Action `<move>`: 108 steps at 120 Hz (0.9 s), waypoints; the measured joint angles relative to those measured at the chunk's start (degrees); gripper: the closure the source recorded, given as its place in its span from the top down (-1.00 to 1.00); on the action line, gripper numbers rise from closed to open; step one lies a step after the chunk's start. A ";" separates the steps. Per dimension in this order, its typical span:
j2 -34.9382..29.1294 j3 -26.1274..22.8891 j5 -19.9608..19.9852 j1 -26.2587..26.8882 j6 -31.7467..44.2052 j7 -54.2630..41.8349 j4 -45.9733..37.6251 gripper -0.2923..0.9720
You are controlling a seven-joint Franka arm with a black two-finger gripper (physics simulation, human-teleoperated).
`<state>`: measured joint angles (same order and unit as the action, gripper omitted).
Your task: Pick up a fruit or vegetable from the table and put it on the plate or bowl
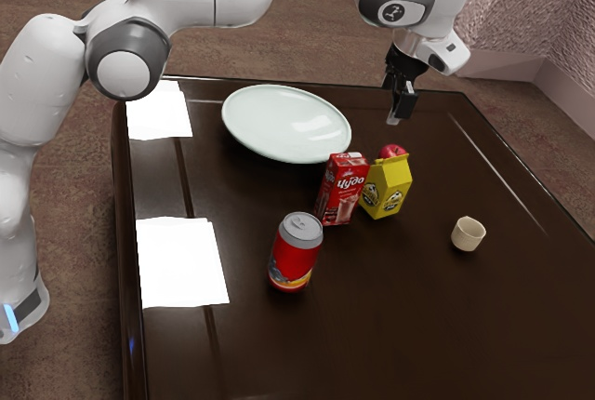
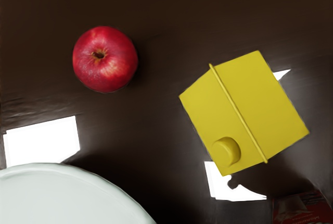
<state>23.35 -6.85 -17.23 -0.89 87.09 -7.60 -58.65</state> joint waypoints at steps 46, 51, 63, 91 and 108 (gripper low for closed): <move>0.70 0.40 -2.09 3.20 0.04 2.25 0.39 0.54; 0.69 0.21 -2.23 1.94 0.74 2.69 0.66 0.54; 7.06 -0.45 -2.32 -0.79 3.75 3.17 8.57 0.54; 15.69 -1.04 0.70 -5.83 8.44 3.08 14.78 0.54; 17.04 -2.90 2.36 -7.16 9.80 2.92 14.18 0.54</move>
<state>40.39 -9.75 -14.87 -8.04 96.89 -4.68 -44.46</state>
